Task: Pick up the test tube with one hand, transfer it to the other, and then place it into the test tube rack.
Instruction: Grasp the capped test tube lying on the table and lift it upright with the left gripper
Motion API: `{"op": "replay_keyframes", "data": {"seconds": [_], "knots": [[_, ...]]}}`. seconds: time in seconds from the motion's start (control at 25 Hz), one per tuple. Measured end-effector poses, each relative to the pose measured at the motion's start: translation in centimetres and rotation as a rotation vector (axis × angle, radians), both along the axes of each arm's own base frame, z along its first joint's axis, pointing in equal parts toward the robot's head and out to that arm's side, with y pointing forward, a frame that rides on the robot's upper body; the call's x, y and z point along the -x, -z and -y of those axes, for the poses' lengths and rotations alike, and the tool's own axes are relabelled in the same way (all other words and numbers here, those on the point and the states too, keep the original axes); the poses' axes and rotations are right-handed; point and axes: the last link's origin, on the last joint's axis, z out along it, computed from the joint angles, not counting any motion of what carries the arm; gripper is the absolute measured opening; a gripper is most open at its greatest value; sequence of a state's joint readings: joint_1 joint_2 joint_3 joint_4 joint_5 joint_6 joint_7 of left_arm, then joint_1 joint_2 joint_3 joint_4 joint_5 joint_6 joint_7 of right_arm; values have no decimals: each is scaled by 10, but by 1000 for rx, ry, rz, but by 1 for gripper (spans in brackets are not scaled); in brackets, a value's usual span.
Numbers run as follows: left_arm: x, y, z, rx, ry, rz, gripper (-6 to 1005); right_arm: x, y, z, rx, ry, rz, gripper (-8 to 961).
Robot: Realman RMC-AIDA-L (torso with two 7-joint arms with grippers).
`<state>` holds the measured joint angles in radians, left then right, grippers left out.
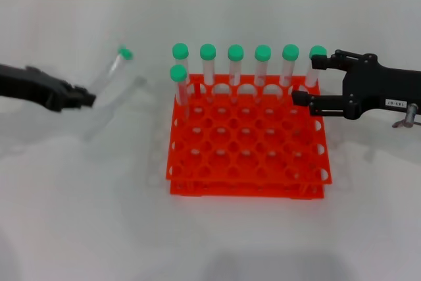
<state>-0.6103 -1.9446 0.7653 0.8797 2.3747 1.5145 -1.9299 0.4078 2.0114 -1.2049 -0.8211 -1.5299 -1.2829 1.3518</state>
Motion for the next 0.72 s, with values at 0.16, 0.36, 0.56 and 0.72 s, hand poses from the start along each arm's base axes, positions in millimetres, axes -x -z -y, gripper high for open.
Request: {"op": "replay_keyframes", "data": {"seconds": [0.16, 0.36, 0.56, 0.72], "knots": [[-4, -24, 0, -145, 64, 123, 196, -2, -2, 2, -7, 5, -8, 860], [-17, -35, 0, -278, 205, 270, 197, -2, -6, 3, -20, 3, -16, 860], [-36, -27, -6, -348, 333, 380, 197, 2, -11, 4, -26, -20, -27, 860], [-57, -11, -13, -364, 439, 463, 198, 4, -13, 5, -21, -35, -29, 860]]}}
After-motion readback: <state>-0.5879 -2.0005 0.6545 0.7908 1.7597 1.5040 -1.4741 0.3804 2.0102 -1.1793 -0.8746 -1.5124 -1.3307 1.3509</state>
